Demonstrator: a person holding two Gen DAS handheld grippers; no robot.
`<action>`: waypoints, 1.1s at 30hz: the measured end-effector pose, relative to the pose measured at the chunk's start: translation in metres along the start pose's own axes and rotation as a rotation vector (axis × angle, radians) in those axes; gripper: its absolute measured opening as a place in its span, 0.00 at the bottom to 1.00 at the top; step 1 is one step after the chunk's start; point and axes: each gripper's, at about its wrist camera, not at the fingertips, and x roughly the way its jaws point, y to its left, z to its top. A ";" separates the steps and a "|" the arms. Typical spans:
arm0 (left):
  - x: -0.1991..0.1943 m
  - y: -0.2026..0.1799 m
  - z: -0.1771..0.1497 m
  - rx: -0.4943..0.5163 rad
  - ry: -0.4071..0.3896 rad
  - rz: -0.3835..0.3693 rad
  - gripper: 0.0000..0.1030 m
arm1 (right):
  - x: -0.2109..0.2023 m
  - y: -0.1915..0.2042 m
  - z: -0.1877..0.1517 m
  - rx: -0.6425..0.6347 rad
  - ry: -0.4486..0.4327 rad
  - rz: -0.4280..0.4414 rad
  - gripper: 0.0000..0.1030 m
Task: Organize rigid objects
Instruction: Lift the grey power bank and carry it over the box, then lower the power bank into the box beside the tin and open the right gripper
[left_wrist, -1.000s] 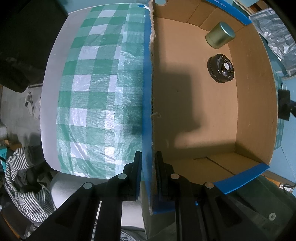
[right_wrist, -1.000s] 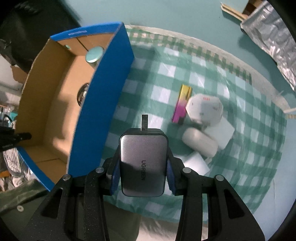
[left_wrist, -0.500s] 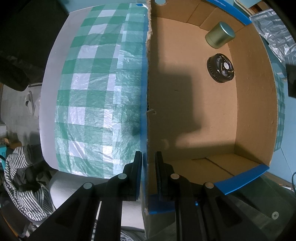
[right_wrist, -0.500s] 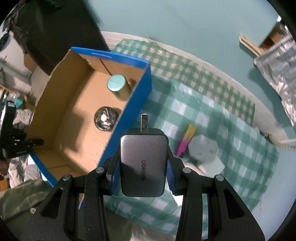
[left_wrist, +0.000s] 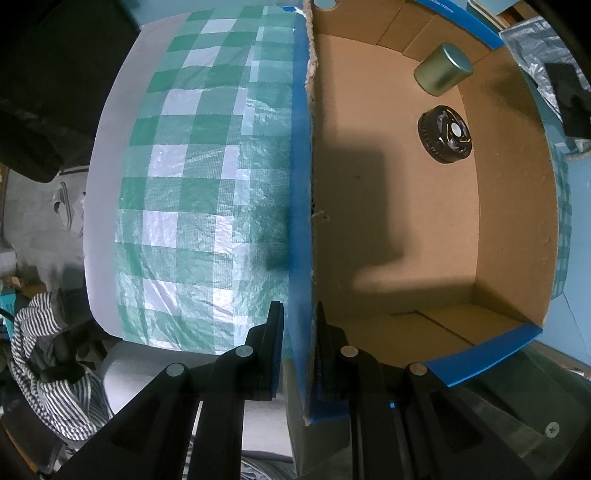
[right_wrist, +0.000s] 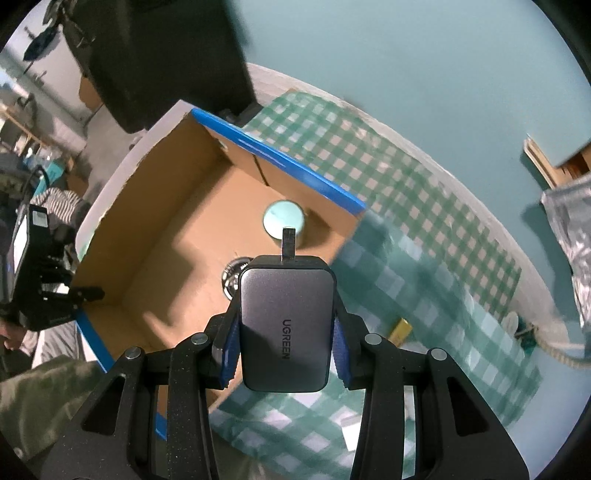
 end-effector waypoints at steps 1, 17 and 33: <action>-0.001 -0.001 0.000 0.001 -0.001 -0.001 0.13 | 0.003 0.002 0.003 -0.008 0.004 0.000 0.39; -0.005 -0.010 0.000 0.024 -0.004 0.002 0.13 | 0.058 0.021 0.027 -0.067 0.092 0.004 0.39; -0.001 -0.009 0.002 0.018 0.005 -0.002 0.13 | 0.090 0.024 0.028 -0.084 0.141 -0.022 0.40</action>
